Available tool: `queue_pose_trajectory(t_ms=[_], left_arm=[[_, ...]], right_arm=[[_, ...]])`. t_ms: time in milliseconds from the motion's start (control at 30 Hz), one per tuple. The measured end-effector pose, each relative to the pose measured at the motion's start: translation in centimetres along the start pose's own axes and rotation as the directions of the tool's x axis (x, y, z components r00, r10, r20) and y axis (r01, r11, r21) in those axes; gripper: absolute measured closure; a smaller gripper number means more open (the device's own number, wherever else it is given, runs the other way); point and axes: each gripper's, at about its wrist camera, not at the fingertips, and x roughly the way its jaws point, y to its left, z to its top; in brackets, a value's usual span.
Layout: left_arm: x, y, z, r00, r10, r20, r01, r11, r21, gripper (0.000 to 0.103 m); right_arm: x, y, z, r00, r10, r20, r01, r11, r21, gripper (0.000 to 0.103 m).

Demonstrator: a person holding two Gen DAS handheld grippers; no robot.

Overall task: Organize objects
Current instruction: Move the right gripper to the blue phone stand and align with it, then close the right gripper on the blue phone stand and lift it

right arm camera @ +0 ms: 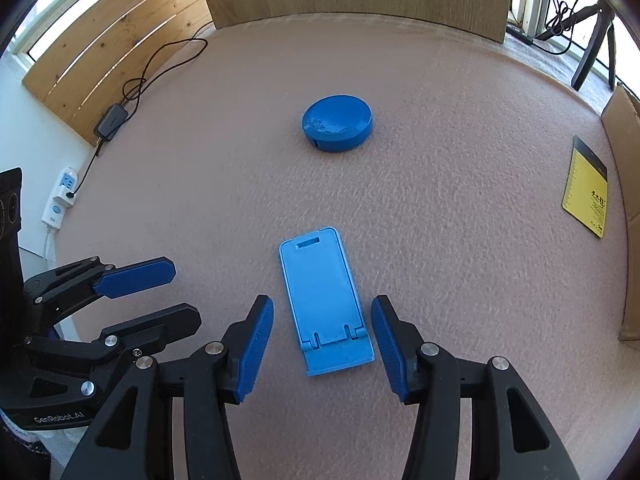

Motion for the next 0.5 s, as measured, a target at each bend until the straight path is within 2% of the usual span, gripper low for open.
queue_pose_trajectory(t_ms=[400,467,500], left_arm=[[-0.4,0.8,-0.1,1.000,0.012,0.007,-0.011,1.000,-0.015,0.051],[-0.5,0.7,-0.1,1.000,0.010,0.009,-0.010,1.000,-0.014,0.051],[-0.5,0.7,-0.1,1.000,0.009,0.009,-0.009,1.000,-0.013,0.051]], right_arm=[[0.8,2.9,-0.8,0.991,-0.130,0.020,0.132,0.985,-0.109,0.056],[0.7,2.8,-0.9,0.990,-0.135,0.026,0.137,0.985,-0.107,0.061],[0.6,2.8,-1.0,0.990,-0.140,0.030,0.142,0.984,-0.104,0.066]])
